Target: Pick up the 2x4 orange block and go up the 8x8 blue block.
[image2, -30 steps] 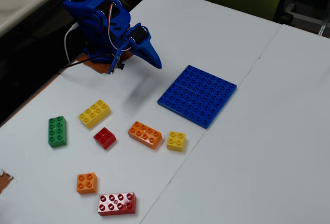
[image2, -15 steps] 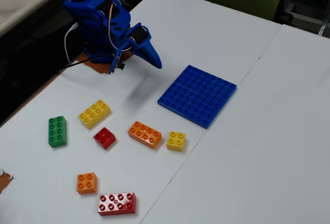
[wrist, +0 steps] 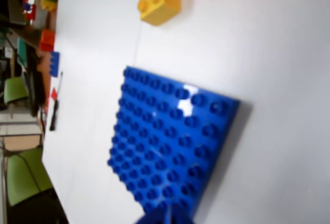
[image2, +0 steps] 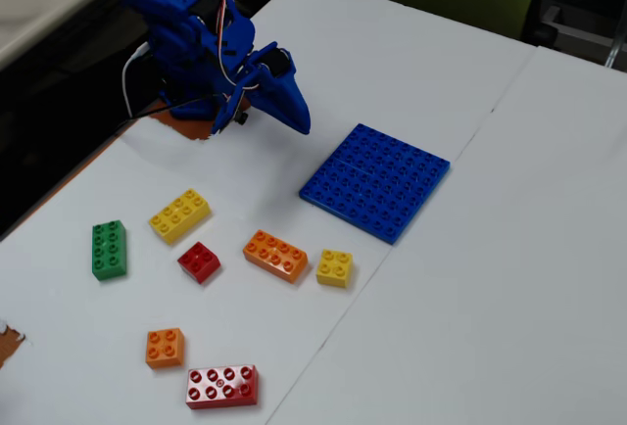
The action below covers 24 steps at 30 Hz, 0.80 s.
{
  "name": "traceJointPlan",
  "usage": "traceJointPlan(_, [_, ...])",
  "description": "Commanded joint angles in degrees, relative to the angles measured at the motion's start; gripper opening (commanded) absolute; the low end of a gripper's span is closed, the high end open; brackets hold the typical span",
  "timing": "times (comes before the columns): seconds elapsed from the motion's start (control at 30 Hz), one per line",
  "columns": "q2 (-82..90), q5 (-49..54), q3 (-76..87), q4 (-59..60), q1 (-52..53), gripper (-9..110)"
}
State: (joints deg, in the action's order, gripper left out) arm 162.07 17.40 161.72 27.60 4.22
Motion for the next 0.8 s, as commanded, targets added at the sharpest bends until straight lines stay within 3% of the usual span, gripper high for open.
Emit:
traceJointPlan(0.0, [-13.2,4.2,-15.6,1.4,0.6,0])
traceJointPlan(0.2, [-30.8,14.3,-38.2,7.1,1.0,0])
traceJointPlan(0.77, [-66.9,67.7,-87.5,40.9,10.8,2])
